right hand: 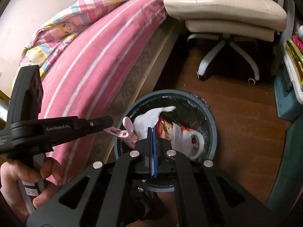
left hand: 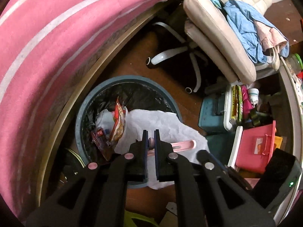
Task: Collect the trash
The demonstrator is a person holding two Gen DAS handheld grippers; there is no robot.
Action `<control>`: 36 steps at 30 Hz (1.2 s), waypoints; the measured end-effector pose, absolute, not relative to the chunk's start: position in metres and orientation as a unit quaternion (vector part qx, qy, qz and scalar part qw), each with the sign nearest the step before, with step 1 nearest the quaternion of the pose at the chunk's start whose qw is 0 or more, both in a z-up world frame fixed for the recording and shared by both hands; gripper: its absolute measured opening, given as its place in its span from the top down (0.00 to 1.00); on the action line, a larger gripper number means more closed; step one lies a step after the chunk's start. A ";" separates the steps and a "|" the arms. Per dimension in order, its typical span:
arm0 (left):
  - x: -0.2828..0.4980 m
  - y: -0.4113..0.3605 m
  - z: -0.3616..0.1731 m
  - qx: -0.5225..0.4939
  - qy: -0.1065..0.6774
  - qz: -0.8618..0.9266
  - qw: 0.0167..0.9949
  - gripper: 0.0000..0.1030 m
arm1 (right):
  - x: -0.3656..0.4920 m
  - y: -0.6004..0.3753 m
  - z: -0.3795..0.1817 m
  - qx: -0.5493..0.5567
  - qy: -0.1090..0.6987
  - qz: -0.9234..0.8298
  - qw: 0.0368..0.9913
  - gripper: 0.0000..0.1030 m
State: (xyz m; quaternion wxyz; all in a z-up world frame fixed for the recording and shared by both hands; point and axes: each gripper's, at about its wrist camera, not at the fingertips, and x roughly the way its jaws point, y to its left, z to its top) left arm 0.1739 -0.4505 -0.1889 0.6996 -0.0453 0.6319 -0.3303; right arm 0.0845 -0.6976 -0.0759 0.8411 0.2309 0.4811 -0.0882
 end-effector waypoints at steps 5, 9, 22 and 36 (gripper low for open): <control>0.177 -0.451 -0.195 -0.045 0.638 -0.323 0.698 0.89 | 0.091 -0.695 -0.092 0.230 0.500 -0.092 0.830 0.98; 0.179 -0.446 -0.194 -0.043 0.637 -0.308 0.706 0.43 | 0.096 -0.682 -0.101 0.239 0.510 -0.094 0.821 0.87; 0.173 -0.417 -0.145 0.038 0.569 -0.227 0.789 0.20 | 0.088 -0.658 -0.084 0.228 0.496 -0.098 0.832 0.21; 0.136 -0.312 -0.001 -0.025 0.413 -0.144 0.899 0.10 | 0.064 -0.577 0.021 0.154 0.388 -0.023 0.909 0.20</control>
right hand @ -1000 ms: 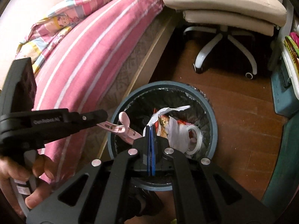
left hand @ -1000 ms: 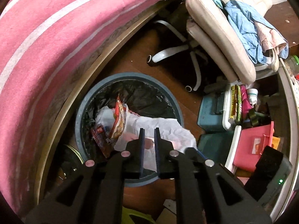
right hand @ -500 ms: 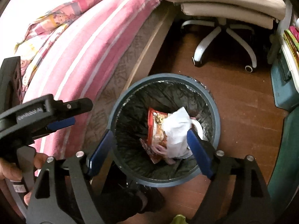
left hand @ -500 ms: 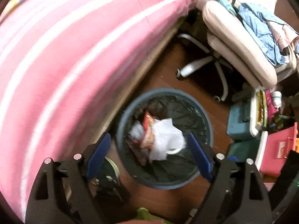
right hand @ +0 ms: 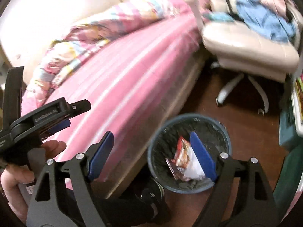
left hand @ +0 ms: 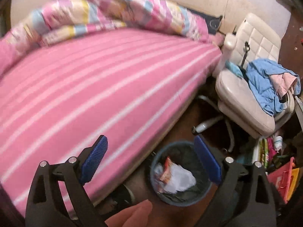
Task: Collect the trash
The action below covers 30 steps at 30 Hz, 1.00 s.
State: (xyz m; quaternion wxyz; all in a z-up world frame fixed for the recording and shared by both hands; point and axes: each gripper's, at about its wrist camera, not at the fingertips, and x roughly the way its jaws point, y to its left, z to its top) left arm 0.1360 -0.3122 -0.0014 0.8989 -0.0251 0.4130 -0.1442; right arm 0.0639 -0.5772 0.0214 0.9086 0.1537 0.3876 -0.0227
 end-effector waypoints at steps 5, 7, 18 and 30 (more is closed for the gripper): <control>0.120 -0.271 0.038 -0.040 0.376 -0.101 0.920 0.05 | 0.061 -0.543 0.055 0.145 0.355 0.010 0.924 0.17; 0.114 -0.252 0.048 -0.039 0.361 -0.074 0.929 0.05 | 0.060 -0.521 0.068 0.138 0.343 0.032 0.929 0.17; 0.075 -0.141 0.092 -0.093 0.317 0.021 0.944 0.05 | 0.068 -0.436 0.110 0.091 0.334 0.121 0.930 0.16; 0.055 -0.037 0.072 -0.144 0.305 0.079 0.938 0.05 | 0.070 -0.312 0.115 0.039 0.338 0.201 0.919 0.16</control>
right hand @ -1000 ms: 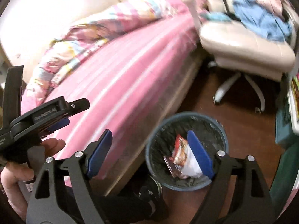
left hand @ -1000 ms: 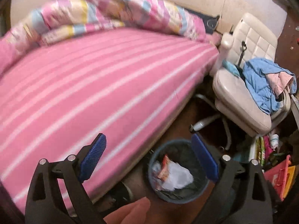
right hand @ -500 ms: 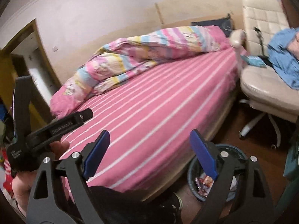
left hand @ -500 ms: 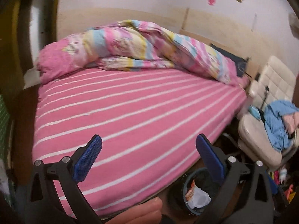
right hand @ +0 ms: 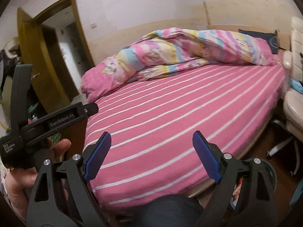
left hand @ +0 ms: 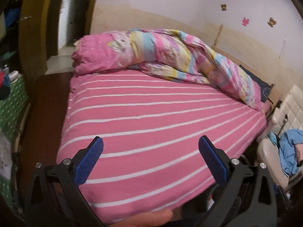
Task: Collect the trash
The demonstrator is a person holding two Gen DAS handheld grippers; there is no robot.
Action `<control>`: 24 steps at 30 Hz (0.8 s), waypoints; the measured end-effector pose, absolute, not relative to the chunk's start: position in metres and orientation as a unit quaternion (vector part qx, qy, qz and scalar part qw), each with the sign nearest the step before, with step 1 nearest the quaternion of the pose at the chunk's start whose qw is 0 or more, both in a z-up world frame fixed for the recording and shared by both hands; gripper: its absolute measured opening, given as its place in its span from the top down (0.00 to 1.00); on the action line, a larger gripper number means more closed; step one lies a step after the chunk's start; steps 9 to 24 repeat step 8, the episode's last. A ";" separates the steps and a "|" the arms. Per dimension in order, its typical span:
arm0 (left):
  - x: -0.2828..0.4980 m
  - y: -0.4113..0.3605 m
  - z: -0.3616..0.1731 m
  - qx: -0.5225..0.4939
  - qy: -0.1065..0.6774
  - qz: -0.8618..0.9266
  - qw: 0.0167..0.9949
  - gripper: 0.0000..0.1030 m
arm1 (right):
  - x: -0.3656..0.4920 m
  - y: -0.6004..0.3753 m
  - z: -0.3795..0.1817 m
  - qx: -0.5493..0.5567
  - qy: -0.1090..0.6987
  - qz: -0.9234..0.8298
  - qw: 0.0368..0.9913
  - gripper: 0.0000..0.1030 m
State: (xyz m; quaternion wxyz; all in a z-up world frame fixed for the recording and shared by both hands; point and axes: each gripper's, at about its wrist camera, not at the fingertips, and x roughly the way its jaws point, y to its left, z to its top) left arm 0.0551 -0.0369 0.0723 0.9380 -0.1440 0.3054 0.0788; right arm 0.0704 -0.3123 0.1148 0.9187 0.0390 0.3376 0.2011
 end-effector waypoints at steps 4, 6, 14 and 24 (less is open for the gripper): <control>0.059 -0.022 0.059 -0.155 0.334 0.087 0.926 0.05 | 0.072 -0.283 0.108 0.021 0.344 0.215 0.914 0.16; 0.058 -0.015 0.051 -0.163 0.339 0.093 0.922 0.05 | 0.072 -0.271 0.104 0.013 0.347 0.217 0.912 0.16; 0.060 -0.010 0.039 -0.176 0.350 0.090 0.916 0.05 | 0.071 -0.263 0.099 0.003 0.351 0.218 0.911 0.16; 0.060 -0.010 0.039 -0.176 0.350 0.090 0.916 0.05 | 0.071 -0.263 0.099 0.003 0.351 0.218 0.911 0.16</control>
